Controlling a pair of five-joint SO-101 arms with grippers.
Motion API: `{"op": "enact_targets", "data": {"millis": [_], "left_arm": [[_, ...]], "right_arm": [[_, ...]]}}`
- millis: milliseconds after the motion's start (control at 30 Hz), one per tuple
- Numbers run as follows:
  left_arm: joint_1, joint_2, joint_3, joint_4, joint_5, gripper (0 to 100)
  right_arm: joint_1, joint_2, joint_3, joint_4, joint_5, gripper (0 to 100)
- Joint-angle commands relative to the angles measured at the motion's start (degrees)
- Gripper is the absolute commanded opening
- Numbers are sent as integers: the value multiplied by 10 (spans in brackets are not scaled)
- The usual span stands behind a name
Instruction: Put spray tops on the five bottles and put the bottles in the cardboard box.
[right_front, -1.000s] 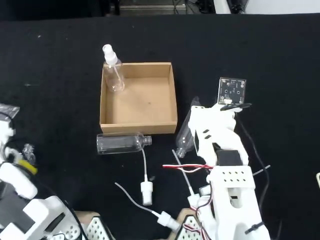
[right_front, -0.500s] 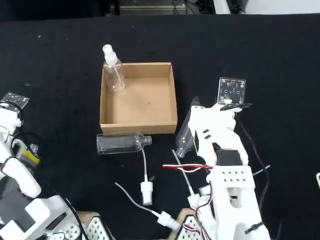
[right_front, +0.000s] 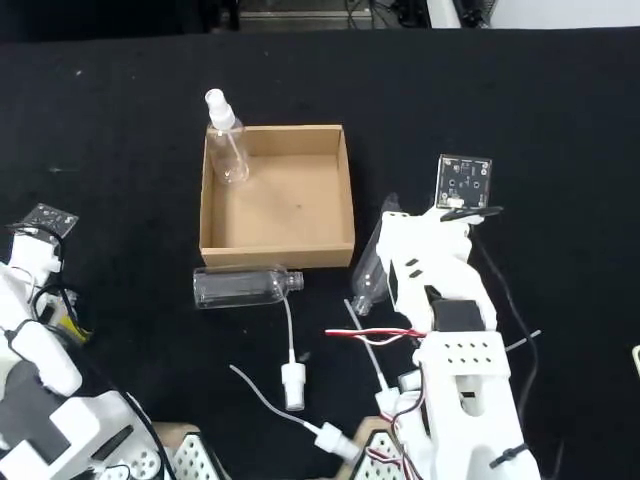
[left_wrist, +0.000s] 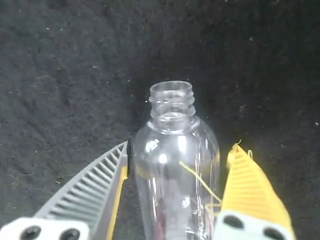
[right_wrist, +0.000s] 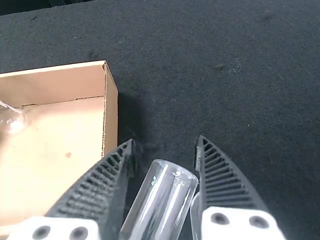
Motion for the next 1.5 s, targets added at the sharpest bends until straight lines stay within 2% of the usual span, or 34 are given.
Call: {"op": "enact_targets", "data": {"millis": [0,100,200,233,267,400,533,733,967,1100,1300,1467], "left_arm": [[6,-4,15,-10,-10,284],[8,-11,19,-7,-6,234],[9,-11,8,12,-4,36],[9,-11,-5,34,0,20],[8,-11,-21,59,11,55],[-4,-11,-109,149,47,36],[-24,-11,-158,164,68,30],[12,-24,-114,184,146,30],[33,-202,5,120,199,30],[77,-307,63,75,314,30],[124,-362,71,24,529,30],[195,-361,87,-47,613,30]], "right_arm": [[10,-2,-4,-18,-1,178],[10,-2,-4,-18,-1,178],[10,-2,-4,-18,-1,178],[10,-2,-4,-18,-1,178],[10,-2,-4,-18,-1,178],[10,-2,-4,-18,-1,178],[10,-3,-4,-18,-1,178],[10,-5,-7,-18,-5,178],[12,-5,-7,-14,-5,178],[11,-5,-7,-13,-3,178],[10,-5,-7,-12,-3,178],[12,-5,-9,-12,-2,178]]}}
